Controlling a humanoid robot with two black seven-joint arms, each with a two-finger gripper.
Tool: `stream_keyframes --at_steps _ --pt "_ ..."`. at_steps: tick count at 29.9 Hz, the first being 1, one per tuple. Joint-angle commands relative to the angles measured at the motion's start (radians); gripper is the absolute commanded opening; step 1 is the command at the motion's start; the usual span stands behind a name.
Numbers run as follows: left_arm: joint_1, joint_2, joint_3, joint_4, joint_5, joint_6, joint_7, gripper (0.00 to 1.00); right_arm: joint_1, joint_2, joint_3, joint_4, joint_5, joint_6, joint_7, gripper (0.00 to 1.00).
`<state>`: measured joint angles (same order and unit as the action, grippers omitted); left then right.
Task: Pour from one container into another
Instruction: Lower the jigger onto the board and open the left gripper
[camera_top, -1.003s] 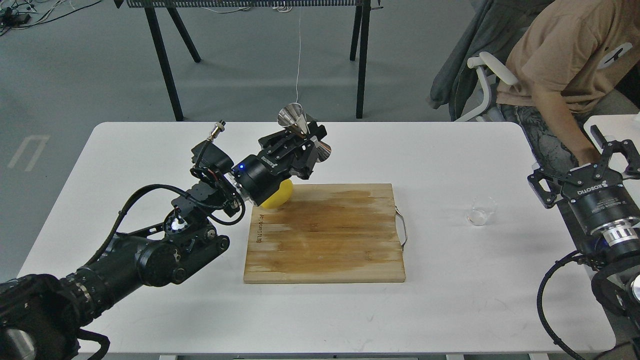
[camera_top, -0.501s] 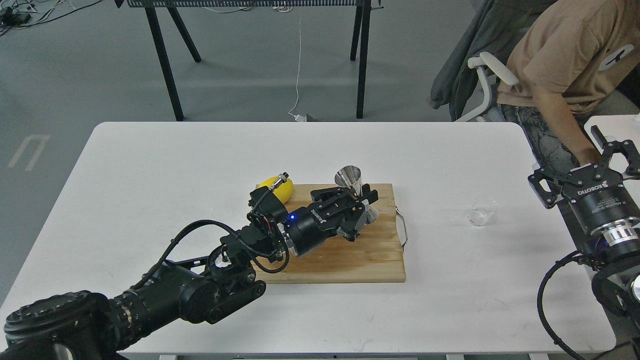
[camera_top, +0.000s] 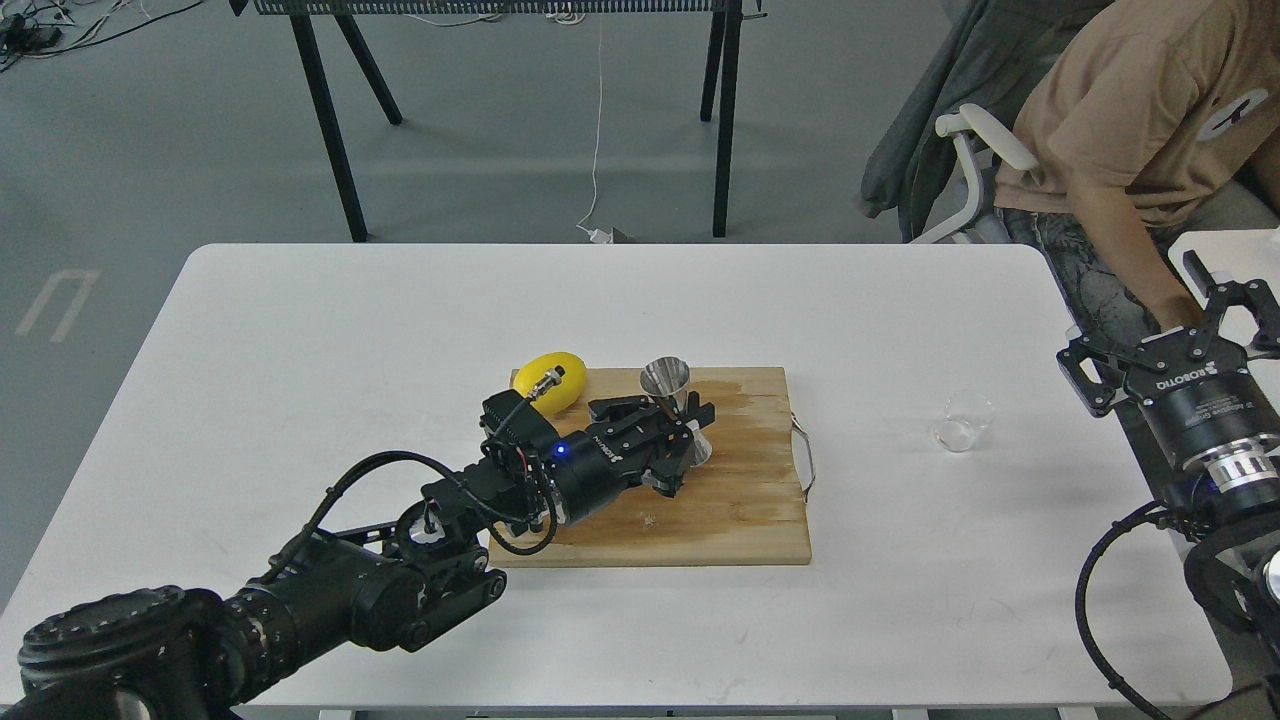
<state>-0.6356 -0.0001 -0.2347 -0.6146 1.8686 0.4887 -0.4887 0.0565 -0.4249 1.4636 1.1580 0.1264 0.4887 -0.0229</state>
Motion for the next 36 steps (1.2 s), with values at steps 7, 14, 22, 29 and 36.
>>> stream_keyframes --at_steps 7,14,22,29,36 --pt "0.002 0.0 0.005 0.024 0.001 0.0 0.0 0.15 -0.003 0.0 0.001 -0.001 0.001 0.0 0.0 0.99" --pt "0.027 0.0 0.034 0.029 0.0 0.0 0.0 0.17 -0.003 0.0 0.0 -0.001 -0.001 0.0 0.0 0.99" --pt "0.027 0.0 0.035 0.068 0.0 0.0 0.0 0.18 -0.004 0.002 -0.002 -0.001 -0.001 0.0 0.0 0.99" --pt "0.027 0.0 0.035 0.068 0.0 0.0 0.0 0.2 -0.004 0.0 -0.002 0.0 -0.001 0.0 0.0 0.99" --pt "0.027 0.0 0.035 0.068 0.0 0.0 0.0 0.3 -0.004 0.0 -0.002 -0.001 -0.001 0.0 0.0 0.99"
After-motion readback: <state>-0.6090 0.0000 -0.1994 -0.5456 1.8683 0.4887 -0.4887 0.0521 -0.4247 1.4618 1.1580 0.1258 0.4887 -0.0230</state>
